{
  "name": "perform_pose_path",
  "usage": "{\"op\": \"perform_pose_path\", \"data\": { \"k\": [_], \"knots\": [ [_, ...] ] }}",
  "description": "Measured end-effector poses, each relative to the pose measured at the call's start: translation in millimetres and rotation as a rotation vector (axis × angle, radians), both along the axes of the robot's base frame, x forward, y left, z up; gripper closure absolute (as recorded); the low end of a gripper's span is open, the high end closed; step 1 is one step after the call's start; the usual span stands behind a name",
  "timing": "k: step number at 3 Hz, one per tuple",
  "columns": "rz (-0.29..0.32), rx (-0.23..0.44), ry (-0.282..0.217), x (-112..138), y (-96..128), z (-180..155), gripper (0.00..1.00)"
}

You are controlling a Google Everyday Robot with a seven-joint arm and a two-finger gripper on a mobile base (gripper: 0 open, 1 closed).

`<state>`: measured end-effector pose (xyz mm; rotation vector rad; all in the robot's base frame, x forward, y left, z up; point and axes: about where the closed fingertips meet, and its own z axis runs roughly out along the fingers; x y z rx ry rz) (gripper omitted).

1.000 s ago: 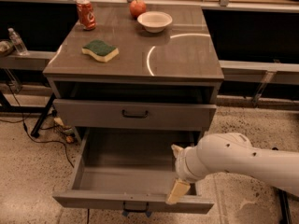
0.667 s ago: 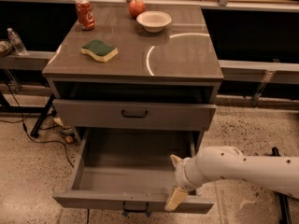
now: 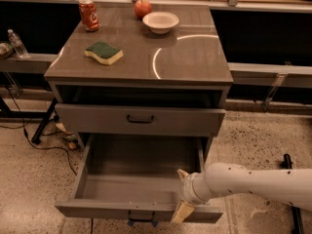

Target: Close middle drawer

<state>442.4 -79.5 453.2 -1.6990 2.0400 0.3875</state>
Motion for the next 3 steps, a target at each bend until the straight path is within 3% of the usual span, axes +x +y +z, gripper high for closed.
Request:
{"op": "perform_pose_path", "data": {
  "k": [1, 3],
  "knots": [
    [-0.022, 0.037, -0.006, 2.7, -0.6, -17.9, 0.25],
    [-0.013, 0.066, -0.054, 22.0, 7.1, -8.1, 0.87]
  ]
}}
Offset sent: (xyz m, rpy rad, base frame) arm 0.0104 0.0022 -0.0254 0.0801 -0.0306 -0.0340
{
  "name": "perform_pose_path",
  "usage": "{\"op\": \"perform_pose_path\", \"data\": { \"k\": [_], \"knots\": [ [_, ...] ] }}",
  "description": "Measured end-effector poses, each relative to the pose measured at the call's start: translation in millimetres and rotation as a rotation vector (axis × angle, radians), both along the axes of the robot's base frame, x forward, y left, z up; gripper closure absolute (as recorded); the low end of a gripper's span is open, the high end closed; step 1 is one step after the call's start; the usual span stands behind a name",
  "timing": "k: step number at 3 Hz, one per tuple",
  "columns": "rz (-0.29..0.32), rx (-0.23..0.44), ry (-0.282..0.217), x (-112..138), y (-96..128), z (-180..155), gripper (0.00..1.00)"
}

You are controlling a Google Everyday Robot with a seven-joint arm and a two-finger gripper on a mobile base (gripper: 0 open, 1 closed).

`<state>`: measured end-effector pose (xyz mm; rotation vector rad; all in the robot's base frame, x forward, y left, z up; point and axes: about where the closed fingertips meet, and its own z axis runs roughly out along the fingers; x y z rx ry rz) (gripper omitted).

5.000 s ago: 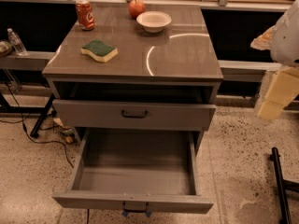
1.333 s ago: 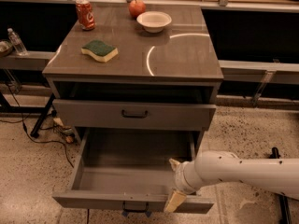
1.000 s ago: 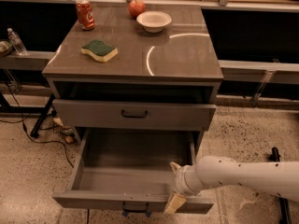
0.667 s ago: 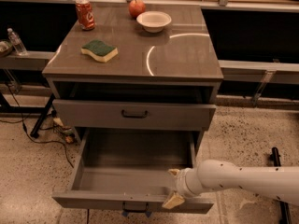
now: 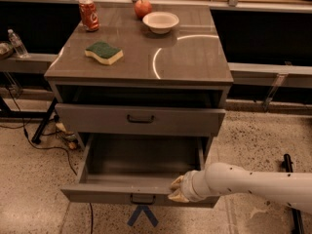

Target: Close middle drawer

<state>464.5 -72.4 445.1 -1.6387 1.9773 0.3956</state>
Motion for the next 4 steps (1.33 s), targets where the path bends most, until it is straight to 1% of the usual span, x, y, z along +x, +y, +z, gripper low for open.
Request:
{"op": "perform_pose_path", "data": {
  "k": [1, 2, 3, 4],
  "knots": [
    [0.000, 0.000, 0.000, 0.0, 0.0, 0.0, 1.00],
    [0.008, 0.011, -0.035, 19.0, 8.4, 17.8, 1.00],
    [0.008, 0.010, -0.032, 15.7, 7.7, 19.0, 0.77],
    [0.004, 0.003, -0.024, 3.2, 3.8, 27.0, 0.46]
  ]
}}
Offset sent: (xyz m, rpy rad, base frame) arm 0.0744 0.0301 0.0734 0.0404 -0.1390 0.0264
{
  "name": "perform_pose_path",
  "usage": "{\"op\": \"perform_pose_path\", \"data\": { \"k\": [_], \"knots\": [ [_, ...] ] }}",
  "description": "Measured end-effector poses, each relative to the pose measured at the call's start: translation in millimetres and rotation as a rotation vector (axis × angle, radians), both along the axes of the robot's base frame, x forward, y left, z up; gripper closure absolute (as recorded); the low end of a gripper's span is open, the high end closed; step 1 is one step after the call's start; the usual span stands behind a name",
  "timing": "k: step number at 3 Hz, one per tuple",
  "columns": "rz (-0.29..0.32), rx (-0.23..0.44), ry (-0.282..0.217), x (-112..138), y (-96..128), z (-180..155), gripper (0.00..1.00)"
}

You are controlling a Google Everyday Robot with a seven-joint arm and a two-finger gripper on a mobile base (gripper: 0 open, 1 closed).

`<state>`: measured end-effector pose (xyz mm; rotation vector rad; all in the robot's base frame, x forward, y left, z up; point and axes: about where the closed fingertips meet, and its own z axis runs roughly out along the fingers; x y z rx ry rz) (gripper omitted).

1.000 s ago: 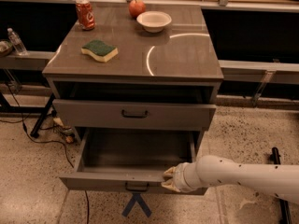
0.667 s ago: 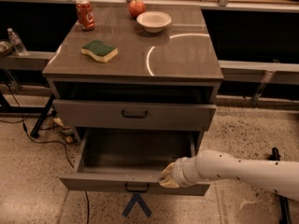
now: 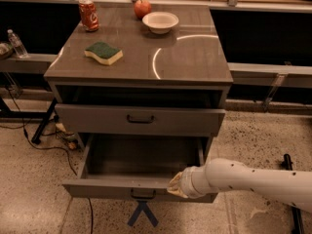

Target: Close middle drawer

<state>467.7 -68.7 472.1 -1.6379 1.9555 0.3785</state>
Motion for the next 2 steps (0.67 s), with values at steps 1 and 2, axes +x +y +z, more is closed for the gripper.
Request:
{"op": "perform_pose_path", "data": {
  "k": [1, 2],
  "knots": [
    [-0.013, -0.019, -0.004, -15.7, -7.5, 21.7, 0.23],
    [-0.012, -0.055, 0.009, -41.9, -19.3, 30.2, 0.22]
  ]
}}
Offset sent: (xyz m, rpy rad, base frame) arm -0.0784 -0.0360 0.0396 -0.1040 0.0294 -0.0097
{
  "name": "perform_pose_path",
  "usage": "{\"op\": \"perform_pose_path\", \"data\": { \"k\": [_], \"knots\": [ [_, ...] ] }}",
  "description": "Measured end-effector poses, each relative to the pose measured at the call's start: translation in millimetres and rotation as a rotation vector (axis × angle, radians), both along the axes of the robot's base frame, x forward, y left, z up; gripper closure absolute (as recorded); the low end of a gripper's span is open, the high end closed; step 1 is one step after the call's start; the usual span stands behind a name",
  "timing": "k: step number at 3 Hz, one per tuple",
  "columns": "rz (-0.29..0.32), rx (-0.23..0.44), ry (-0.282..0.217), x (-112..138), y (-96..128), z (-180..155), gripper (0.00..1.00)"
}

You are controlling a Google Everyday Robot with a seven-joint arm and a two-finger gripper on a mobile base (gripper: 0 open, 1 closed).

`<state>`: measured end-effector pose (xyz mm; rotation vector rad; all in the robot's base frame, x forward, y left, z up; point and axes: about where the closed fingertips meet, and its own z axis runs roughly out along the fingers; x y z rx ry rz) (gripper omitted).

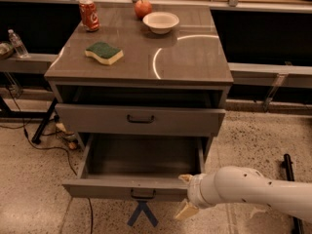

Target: Close middle drawer

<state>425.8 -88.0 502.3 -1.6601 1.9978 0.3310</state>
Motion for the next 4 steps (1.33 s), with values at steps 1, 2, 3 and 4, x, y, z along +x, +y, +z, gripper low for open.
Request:
{"op": "perform_pose_path", "data": {
  "k": [1, 2, 3, 4],
  "knots": [
    [0.002, -0.032, 0.028, -22.0, -7.5, -9.8, 0.45],
    [-0.002, -0.041, 0.051, -34.7, -10.3, -31.6, 0.77],
    [-0.020, -0.033, 0.051, -33.9, -10.5, -50.8, 1.00],
    [-0.020, -0.033, 0.051, -33.9, -10.4, -50.8, 1.00]
  ]
}}
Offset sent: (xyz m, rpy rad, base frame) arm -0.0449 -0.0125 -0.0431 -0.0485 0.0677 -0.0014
